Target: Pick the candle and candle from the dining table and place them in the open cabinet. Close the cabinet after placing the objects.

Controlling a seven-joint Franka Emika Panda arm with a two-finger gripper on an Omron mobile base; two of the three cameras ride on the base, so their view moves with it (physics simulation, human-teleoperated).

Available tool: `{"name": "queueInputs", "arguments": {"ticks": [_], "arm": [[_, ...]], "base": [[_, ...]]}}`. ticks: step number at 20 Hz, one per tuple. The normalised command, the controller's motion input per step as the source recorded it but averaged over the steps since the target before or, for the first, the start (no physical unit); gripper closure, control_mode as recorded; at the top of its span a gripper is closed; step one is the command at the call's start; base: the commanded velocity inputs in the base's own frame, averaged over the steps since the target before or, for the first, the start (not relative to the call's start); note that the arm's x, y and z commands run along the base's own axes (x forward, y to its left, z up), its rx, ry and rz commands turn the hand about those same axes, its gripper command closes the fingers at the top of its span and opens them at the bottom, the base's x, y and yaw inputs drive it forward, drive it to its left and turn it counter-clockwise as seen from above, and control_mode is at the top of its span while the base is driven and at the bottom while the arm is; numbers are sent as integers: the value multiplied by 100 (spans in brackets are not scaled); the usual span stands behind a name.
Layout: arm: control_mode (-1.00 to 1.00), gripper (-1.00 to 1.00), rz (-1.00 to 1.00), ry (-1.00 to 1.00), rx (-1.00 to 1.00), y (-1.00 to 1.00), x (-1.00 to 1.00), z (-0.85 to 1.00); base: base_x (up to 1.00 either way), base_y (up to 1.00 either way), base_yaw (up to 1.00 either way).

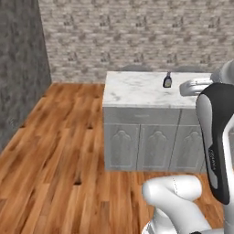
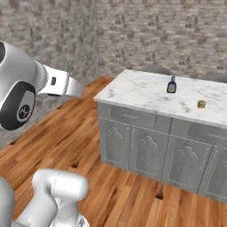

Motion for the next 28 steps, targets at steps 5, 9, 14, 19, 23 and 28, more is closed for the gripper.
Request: {"name": "queueInputs", "arguments": {"ticks": [5,9,14,19,23,28], "arm": [[100,-100,0,0,0,0,0,0],[100,-100,0,0,0,0,0,0],[100,-100,0,0,0,0,0,0],[100,-100,0,0,0,0,0,0],[100,-100,0,0,0,0,0,0],[100,-100,0,0,0,0,0,0]], "base": [[39,-81,-22],[35,-64,-25],[36,-25,-15],[35,-27,-12],[36,-35,-15],[36,-55,-20]]}}
